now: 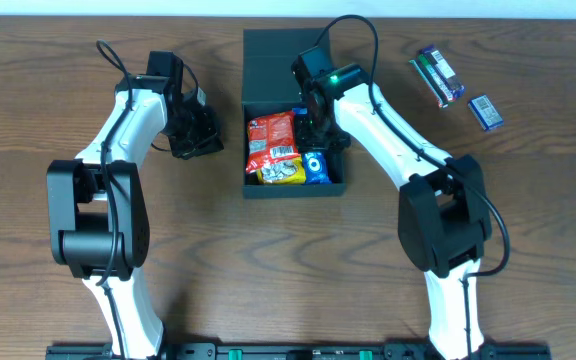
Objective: Pack container
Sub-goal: 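Carry the Oreo pack over the box and lower it in, then push the Oreo pack down beside the bags with the right gripper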
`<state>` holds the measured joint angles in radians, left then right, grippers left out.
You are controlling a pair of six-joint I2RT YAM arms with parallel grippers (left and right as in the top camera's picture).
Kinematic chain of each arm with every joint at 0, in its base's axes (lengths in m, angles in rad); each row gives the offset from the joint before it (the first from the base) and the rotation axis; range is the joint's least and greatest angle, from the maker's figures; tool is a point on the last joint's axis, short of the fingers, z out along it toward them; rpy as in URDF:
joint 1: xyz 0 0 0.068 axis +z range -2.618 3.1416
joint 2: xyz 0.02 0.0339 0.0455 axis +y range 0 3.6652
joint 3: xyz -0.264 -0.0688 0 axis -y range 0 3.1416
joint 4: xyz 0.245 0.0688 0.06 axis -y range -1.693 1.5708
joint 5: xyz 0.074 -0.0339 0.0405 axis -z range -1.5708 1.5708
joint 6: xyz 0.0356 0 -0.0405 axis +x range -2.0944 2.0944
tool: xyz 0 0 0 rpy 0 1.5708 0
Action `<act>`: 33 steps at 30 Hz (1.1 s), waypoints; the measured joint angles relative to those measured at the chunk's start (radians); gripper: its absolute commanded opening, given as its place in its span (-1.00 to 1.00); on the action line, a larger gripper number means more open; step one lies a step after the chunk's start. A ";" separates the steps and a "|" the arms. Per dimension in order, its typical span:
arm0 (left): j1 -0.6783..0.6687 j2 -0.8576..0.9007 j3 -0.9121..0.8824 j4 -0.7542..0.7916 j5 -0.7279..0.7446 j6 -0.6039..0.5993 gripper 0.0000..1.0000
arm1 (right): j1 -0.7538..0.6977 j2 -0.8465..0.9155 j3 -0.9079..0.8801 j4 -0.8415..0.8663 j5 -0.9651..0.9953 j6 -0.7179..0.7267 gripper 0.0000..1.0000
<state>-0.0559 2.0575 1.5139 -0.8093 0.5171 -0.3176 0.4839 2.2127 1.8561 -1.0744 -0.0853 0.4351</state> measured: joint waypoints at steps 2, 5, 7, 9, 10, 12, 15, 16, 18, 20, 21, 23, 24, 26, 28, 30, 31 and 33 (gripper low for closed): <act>0.000 0.000 0.000 0.000 0.000 0.000 -0.88 | 0.000 0.003 0.000 0.021 0.014 0.003 0.54; 0.000 0.000 0.000 0.000 0.000 0.000 -0.88 | 0.000 0.003 0.000 0.030 0.037 0.005 0.93; 0.000 0.000 0.000 0.000 0.000 0.000 -0.88 | 0.002 0.003 0.002 0.031 0.032 0.009 0.90; 0.000 0.000 0.000 -0.001 0.000 0.000 -0.88 | 0.004 0.003 0.007 0.021 0.034 0.010 0.89; 0.000 0.000 0.000 -0.001 0.000 0.000 -0.88 | 0.004 0.003 0.010 0.013 0.033 0.010 0.90; 0.000 0.000 0.000 -0.001 0.000 0.000 -0.88 | 0.004 0.002 0.020 -0.012 0.034 0.010 0.93; 0.000 0.000 0.000 0.000 0.000 0.000 -0.88 | 0.004 -0.008 0.035 -0.031 0.037 0.009 0.89; 0.000 0.000 0.000 0.000 0.000 0.000 -0.88 | 0.004 -0.015 0.039 -0.032 0.039 0.009 0.80; 0.000 0.000 0.000 0.000 0.000 0.000 -0.88 | 0.003 -0.039 0.042 -0.032 0.041 0.008 0.37; 0.000 0.000 0.000 0.000 0.000 0.000 -0.88 | 0.004 -0.071 0.043 -0.033 0.052 0.006 -0.46; 0.000 0.000 0.000 0.000 0.000 0.000 -0.88 | 0.003 -0.091 0.043 -0.036 0.062 0.009 -0.85; 0.000 0.000 0.000 -0.001 0.000 0.000 -0.88 | 0.003 -0.121 0.048 -0.050 0.079 0.009 -0.97; 0.000 0.000 0.000 0.000 0.000 0.000 -0.89 | 0.003 -0.134 0.053 -0.066 0.089 0.010 -0.98; 0.000 0.000 0.000 0.000 0.000 0.000 -0.88 | 0.003 -0.150 0.059 -0.089 0.106 0.009 -0.97; 0.000 0.000 0.000 0.001 0.000 0.000 -0.88 | 0.002 -0.153 0.059 -0.103 0.118 -0.003 -0.98; 0.000 0.000 0.000 0.002 0.000 0.000 -0.88 | 0.003 -0.146 0.056 -0.113 0.124 -0.014 -0.97; 0.000 0.000 0.000 0.002 0.000 0.000 -0.88 | 0.003 -0.141 0.054 -0.120 0.127 -0.020 -0.97; 0.000 0.000 0.000 0.002 0.000 0.000 -0.88 | 0.003 -0.127 0.045 -0.141 0.130 -0.027 -0.97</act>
<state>-0.0559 2.0575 1.5139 -0.8070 0.5171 -0.3176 0.4866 2.0853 1.9015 -1.2152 0.0444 0.4080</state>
